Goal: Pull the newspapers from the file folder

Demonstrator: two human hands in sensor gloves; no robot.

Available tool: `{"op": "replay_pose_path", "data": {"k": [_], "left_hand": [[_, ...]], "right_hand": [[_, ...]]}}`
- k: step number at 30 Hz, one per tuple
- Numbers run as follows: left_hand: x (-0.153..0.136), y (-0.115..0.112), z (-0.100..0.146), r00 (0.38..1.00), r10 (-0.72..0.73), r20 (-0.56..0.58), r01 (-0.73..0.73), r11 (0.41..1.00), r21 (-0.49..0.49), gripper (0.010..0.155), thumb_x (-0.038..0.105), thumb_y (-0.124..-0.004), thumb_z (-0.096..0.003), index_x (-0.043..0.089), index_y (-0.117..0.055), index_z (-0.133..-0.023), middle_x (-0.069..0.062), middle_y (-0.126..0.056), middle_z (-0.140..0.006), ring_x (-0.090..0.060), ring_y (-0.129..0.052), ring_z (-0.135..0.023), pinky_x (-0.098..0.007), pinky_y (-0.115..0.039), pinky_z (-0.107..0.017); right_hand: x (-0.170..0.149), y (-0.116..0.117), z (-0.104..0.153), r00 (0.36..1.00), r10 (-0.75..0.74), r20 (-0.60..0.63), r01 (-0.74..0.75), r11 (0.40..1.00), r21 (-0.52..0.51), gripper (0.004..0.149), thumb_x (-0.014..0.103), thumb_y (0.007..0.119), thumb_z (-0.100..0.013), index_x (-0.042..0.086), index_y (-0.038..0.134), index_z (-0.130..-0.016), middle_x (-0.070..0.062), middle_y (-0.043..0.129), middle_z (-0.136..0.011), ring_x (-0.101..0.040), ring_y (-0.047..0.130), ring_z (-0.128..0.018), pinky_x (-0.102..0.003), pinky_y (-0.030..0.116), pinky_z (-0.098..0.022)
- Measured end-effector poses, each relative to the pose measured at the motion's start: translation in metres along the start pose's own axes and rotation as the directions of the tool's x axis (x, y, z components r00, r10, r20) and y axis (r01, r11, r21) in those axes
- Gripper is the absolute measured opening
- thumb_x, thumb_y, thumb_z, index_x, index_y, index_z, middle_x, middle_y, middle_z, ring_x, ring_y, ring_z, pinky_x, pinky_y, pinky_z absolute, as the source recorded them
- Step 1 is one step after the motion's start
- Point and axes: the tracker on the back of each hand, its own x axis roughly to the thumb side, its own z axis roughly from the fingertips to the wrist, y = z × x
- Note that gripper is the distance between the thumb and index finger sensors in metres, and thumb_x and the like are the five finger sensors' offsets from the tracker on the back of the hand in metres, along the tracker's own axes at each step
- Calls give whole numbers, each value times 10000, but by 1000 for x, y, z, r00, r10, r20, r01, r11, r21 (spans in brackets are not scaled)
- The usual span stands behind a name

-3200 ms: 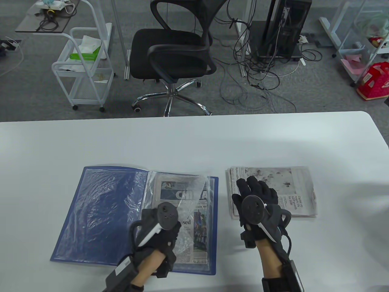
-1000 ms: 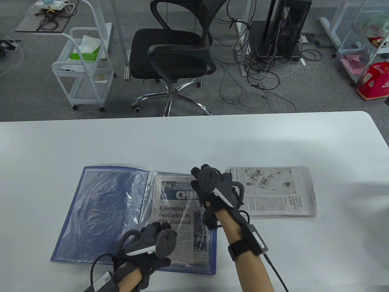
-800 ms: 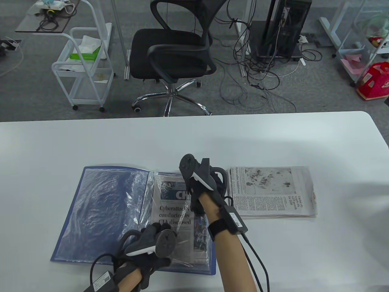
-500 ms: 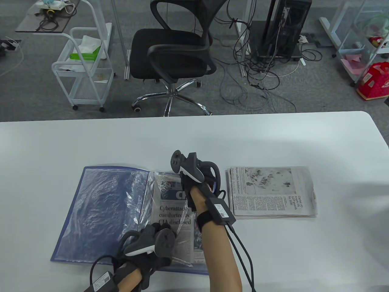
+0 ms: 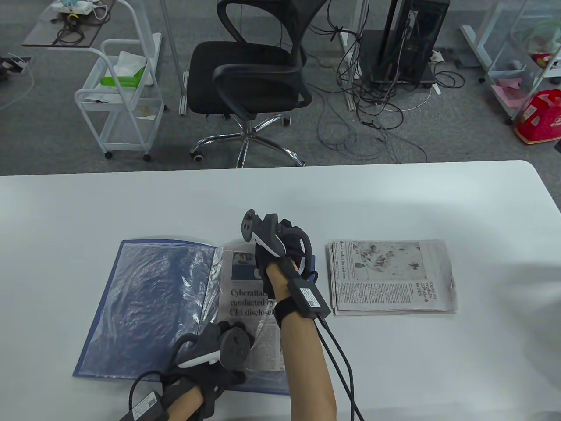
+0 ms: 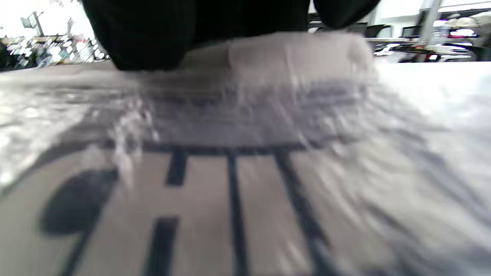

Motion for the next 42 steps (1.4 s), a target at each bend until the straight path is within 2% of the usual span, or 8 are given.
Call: {"op": "replay_pose_path", "data": {"k": [5,8,14,19,25,33,37,42], "left_hand": [[-1,-1,0,1000,13,-1,-13,1000,-7,770,438,-744,-470,242,-339,-1094,-79,-167,-1150,-475,-221,-1021,-618,-361,-699],[-3,-2,0,1000,31,-2,-31,999,-14,783,443,-733,-473,248,-310,-1102,-76,-135,-1152,-491,-184,-1016,-629,-335,-695],[-4,-2,0,999,38,-5,-38,999,-20,784,443,-728,-473,254,-295,-1100,-69,-118,-1149,-491,-163,-1012,-628,-316,-695],[-6,-4,0,998,55,5,-55,998,-20,781,444,-716,-479,257,-280,-1100,-61,-101,-1145,-486,-141,-1008,-626,-296,-690],[-6,-4,0,998,58,1,-57,998,-29,786,443,-713,-480,258,-267,-1099,-63,-86,-1143,-488,-130,-1005,-627,-288,-689],[-6,-4,0,998,59,3,-59,998,-30,776,439,-710,-483,261,-273,-1099,-57,-81,-1141,-491,-122,-1002,-631,-282,-687],[-6,-5,0,998,64,4,-64,997,-35,775,440,-708,-484,264,-269,-1098,-56,-82,-1142,-489,-119,-1002,-629,-278,-686],[-6,-5,0,998,63,5,-63,997,-40,774,440,-706,-486,262,-267,-1098,-58,-86,-1142,-491,-119,-1001,-630,-278,-684]], "right_hand": [[2,-3,-2,999,20,38,-20,1000,-22,382,404,794,-388,434,792,-769,98,938,-799,-220,925,-777,-541,670,-689],[2,-1,-3,997,15,70,-18,999,46,493,412,824,-371,421,748,-859,87,873,-819,-240,827,-831,-568,599,-728],[2,2,-3,996,40,76,-43,999,34,381,389,830,-366,403,838,-746,89,861,-778,-236,809,-821,-579,597,-736],[-2,0,-3,999,-44,20,46,991,-123,381,389,798,-384,427,796,-763,117,836,-850,-228,826,-852,-543,654,-718],[-9,-1,-6,995,-73,72,75,997,-28,474,336,858,-376,415,760,-832,94,890,-844,-218,891,-783,-542,681,-689],[-17,-10,-14,997,-72,16,74,971,-226,399,338,862,-375,422,811,-762,104,919,-797,-192,939,-716,-509,748,-632],[-22,-23,-12,992,-122,-17,107,922,-372,387,355,851,-387,458,799,-756,140,900,-818,-164,931,-749,-486,746,-654],[-33,-44,-5,983,-181,15,167,867,-470,387,362,842,-394,470,781,-760,150,889,-825,-154,920,-762,-478,740,-664]]}}
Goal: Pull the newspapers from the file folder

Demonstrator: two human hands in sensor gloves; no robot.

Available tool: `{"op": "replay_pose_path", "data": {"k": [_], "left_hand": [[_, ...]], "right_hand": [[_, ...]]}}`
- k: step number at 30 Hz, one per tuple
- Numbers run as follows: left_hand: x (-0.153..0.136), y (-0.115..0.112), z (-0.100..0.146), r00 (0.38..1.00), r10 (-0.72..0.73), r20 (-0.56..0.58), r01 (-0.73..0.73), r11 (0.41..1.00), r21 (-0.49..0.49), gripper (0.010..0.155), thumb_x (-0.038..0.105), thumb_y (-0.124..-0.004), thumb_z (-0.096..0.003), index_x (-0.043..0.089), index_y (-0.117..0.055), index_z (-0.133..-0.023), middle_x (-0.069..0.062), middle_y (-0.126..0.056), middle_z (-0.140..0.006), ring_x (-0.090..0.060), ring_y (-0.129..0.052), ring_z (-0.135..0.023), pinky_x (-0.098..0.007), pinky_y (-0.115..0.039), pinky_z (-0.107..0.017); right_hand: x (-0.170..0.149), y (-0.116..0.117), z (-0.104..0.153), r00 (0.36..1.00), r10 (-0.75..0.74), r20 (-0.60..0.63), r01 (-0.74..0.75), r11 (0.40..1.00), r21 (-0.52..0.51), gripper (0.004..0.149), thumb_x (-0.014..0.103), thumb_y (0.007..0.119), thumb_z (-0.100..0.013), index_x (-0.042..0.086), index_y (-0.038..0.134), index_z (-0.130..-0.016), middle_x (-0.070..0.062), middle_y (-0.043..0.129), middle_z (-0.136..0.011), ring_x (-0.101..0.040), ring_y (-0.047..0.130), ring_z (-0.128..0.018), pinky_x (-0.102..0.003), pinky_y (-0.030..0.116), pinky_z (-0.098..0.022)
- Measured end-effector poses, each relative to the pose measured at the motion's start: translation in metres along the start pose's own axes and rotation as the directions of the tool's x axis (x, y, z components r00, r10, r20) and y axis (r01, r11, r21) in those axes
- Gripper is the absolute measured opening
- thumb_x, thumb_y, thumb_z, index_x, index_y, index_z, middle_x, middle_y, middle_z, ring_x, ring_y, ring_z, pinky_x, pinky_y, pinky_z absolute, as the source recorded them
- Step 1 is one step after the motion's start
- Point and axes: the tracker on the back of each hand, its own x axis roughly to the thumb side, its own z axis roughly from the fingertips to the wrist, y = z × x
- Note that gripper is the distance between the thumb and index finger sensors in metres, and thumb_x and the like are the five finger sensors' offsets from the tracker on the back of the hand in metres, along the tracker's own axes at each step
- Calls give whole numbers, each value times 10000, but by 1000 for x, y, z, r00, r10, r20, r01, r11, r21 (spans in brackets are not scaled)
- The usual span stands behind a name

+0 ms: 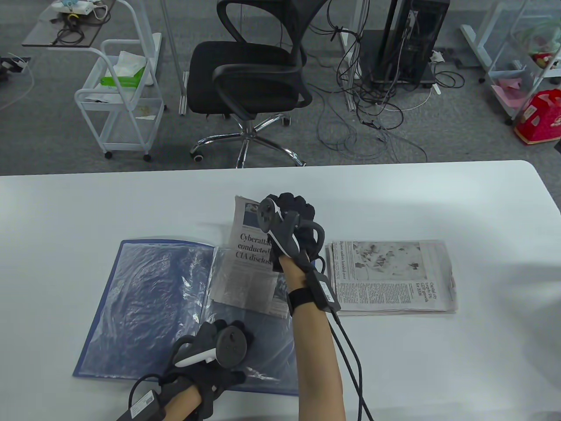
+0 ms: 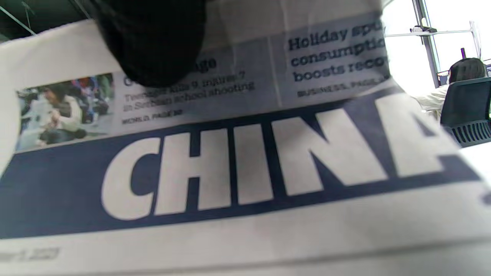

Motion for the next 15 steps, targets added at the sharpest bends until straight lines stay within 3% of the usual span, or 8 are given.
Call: {"op": "replay_pose_path", "data": {"k": [7,10,15], "left_hand": [[0,0,0,1000,3,-1,-3,1000,-1,774,440,-707,-485,263,-266,-1097,-56,-83,-1141,-488,-118,-1001,-629,-275,-684],[0,0,0,1000,7,0,-7,1000,-1,772,440,-707,-485,266,-268,-1096,-56,-84,-1140,-487,-118,-1000,-627,-274,-683],[-1,0,-1,1000,11,-1,-11,1000,-2,773,441,-708,-485,267,-266,-1095,-53,-81,-1139,-484,-115,-999,-625,-272,-683]], "right_hand": [[-8,-53,-4,990,-130,64,137,982,-130,378,349,843,-386,457,798,-745,136,896,-816,-169,924,-756,-492,742,-651],[-13,-89,-6,974,-209,92,222,960,-170,378,345,843,-386,455,797,-745,132,899,-820,-179,924,-760,-496,742,-644],[-27,-136,-7,944,-308,118,324,930,-171,376,345,835,-394,440,797,-756,107,937,-814,-189,965,-734,-495,769,-615]]}}
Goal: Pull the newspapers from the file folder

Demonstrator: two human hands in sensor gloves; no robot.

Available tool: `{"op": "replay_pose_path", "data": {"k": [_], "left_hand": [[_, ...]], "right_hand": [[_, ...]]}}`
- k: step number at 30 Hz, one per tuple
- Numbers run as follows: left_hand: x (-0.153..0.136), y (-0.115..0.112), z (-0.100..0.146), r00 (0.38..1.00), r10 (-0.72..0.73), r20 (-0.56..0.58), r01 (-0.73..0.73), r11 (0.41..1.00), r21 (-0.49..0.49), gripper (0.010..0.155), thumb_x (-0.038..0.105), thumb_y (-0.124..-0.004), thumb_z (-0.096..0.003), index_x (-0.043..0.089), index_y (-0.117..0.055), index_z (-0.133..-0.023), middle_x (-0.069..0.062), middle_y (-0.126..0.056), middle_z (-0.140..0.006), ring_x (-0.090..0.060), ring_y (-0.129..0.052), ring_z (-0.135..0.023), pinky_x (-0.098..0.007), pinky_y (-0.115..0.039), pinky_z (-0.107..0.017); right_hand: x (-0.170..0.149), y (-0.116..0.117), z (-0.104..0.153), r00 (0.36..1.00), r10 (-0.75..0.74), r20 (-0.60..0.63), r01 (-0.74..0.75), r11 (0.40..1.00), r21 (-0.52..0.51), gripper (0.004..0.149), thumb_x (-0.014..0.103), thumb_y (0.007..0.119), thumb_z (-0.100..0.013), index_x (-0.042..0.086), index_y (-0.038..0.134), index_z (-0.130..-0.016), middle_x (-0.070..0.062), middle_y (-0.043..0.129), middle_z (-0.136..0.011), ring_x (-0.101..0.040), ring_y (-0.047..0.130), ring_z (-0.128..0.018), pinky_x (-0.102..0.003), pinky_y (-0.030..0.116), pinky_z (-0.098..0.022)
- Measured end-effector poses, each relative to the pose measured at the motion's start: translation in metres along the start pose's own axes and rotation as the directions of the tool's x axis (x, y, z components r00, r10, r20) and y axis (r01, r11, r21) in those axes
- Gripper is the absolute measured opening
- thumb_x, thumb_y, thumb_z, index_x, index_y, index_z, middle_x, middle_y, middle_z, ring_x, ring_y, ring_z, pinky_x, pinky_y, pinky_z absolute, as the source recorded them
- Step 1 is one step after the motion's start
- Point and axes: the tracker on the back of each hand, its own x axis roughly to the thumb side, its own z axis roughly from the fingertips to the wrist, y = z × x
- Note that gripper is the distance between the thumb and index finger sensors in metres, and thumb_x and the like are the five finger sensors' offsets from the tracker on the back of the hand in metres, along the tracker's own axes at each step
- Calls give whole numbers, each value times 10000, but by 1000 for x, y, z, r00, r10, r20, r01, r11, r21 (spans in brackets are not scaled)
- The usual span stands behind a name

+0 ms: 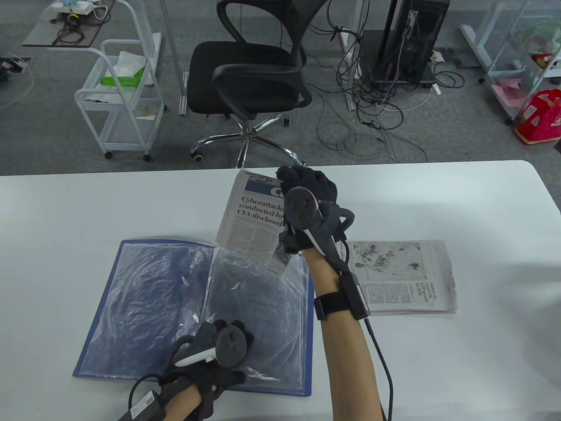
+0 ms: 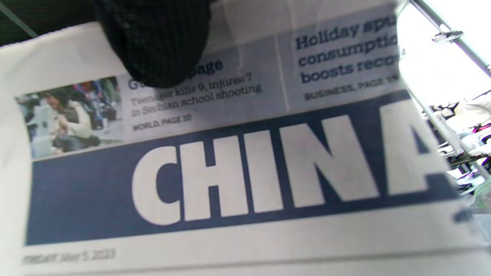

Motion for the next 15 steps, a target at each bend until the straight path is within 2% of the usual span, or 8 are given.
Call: {"op": "replay_pose_path", "data": {"k": [3,4,7,9,15], "left_hand": [[0,0,0,1000,5,0,-5,1000,0,773,439,-710,-484,267,-268,-1095,-52,-83,-1138,-482,-114,-998,-624,-271,-682],[0,0,0,1000,6,0,-6,1000,0,772,439,-710,-485,267,-269,-1094,-52,-81,-1138,-482,-112,-998,-623,-270,-682],[-1,0,0,1000,9,0,-9,1000,0,772,439,-711,-485,269,-268,-1095,-50,-81,-1137,-479,-113,-997,-622,-268,-681],[-1,0,0,1000,12,0,-12,1000,-1,774,440,-711,-485,269,-266,-1095,-50,-79,-1137,-479,-109,-997,-622,-266,-681],[-1,0,0,1000,13,0,-13,1000,-2,772,438,-712,-485,269,-269,-1094,-49,-81,-1136,-478,-111,-996,-621,-265,-680]], "right_hand": [[-6,-35,-4,996,-87,-23,87,996,-10,372,343,835,-397,430,805,-758,94,956,-797,-192,991,-696,-489,793,-582],[-6,-36,-5,996,-91,-25,91,996,-12,373,343,834,-398,430,804,-759,92,958,-796,-193,994,-688,-487,797,-575],[-18,-63,-7,984,-165,-69,163,986,-40,374,344,832,-399,422,803,-763,77,972,-775,-190,1024,-613,-462,839,-498],[-33,-82,-8,963,-240,-118,235,970,-58,378,345,825,-403,403,798,-776,60,983,-757,-174,1045,-534,-429,874,-389],[-87,-111,-3,907,-339,-250,329,941,-82,381,337,824,-404,365,804,-784,27,998,-717,-148,1059,-389,-380,893,-233]]}}
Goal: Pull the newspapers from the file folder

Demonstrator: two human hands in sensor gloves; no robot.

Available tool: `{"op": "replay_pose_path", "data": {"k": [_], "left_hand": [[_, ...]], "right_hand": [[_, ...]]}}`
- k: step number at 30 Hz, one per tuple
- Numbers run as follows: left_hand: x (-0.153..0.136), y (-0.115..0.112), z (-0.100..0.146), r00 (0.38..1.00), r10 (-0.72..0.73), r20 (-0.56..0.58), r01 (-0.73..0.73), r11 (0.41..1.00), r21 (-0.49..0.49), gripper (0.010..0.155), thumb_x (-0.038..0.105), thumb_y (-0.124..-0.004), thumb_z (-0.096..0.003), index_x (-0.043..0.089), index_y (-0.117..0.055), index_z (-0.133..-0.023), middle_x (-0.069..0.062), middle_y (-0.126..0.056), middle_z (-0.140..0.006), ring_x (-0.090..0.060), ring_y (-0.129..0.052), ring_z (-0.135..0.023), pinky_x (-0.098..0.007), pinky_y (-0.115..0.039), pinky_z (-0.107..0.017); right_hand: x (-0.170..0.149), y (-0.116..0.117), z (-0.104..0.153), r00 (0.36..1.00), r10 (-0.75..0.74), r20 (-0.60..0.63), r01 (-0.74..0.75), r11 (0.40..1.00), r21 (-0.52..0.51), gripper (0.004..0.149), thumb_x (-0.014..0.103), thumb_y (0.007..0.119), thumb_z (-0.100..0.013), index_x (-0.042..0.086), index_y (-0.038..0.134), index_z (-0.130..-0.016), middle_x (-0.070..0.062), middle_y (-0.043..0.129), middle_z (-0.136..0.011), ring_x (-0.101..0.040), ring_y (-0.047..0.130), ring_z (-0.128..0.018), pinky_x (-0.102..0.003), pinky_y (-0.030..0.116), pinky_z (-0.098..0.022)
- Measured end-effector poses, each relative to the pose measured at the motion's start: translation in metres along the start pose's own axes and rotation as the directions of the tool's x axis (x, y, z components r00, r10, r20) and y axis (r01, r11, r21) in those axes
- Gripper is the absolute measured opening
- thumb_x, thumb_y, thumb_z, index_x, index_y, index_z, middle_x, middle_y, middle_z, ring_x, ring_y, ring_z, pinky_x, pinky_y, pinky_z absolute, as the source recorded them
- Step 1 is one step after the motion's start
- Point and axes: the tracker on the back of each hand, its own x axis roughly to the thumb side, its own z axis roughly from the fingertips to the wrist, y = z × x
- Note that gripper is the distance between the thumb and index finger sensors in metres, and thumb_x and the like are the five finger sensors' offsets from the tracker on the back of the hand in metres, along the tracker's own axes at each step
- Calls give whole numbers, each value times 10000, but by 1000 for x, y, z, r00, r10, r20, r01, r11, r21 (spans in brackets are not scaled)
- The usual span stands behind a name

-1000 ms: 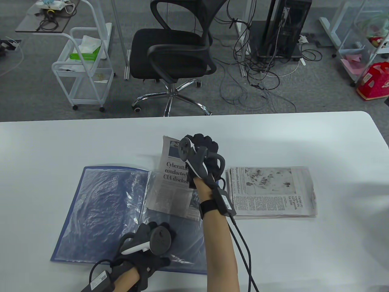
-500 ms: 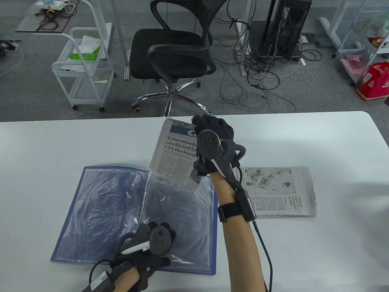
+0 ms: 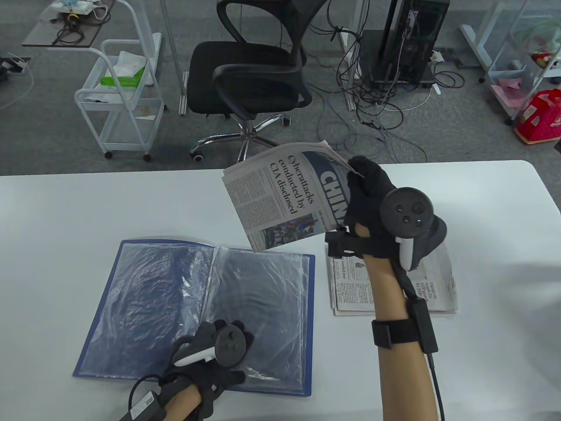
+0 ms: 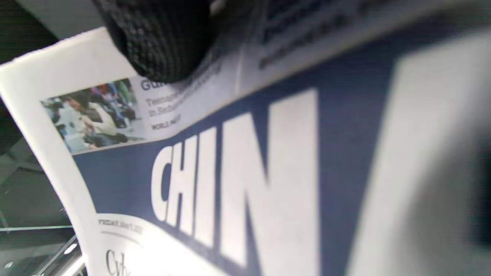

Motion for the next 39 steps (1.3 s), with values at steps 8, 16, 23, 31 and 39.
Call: {"op": "replay_pose_path", "data": {"k": [8,16,23,31,39], "left_hand": [[0,0,0,1000,5,-3,-5,1000,0,772,438,-712,-485,272,-268,-1094,-46,-80,-1135,-474,-109,-997,-619,-263,-681],[-1,0,-1,1000,12,-6,-12,1000,3,771,437,-711,-485,273,-267,-1093,-44,-81,-1134,-474,-108,-996,-618,-263,-680],[-1,0,-1,1000,13,-7,-13,1000,9,768,437,-713,-484,272,-274,-1093,-46,-87,-1135,-476,-115,-995,-618,-267,-678],[-1,0,-1,1000,16,-5,-16,1000,8,768,437,-713,-485,273,-273,-1092,-45,-86,-1133,-474,-113,-994,-617,-264,-677],[-1,0,-1,1000,16,-6,-16,1000,7,766,435,-714,-485,272,-275,-1091,-45,-87,-1133,-473,-113,-995,-618,-265,-677]], "right_hand": [[-97,-35,1,973,62,-222,-63,998,5,384,323,829,-396,321,819,-779,-7,1012,-672,-148,1038,-270,-363,889,-145],[-195,-47,13,889,169,-425,-169,985,38,381,314,842,-386,299,845,-767,-26,1032,-642,-148,1029,-198,-360,882,-93],[-247,-42,21,820,294,-492,-275,955,112,384,315,845,-383,295,850,-766,-26,1039,-636,-152,1028,-192,-365,883,-91],[-264,-32,27,764,475,-437,-449,878,169,558,399,834,-386,302,702,-920,-21,910,-843,-242,1016,-579,-489,860,-409],[-222,-37,23,814,510,-278,-492,860,138,615,460,793,-396,306,625,-968,-53,707,-1029,-355,788,-895,-611,649,-639]]}}
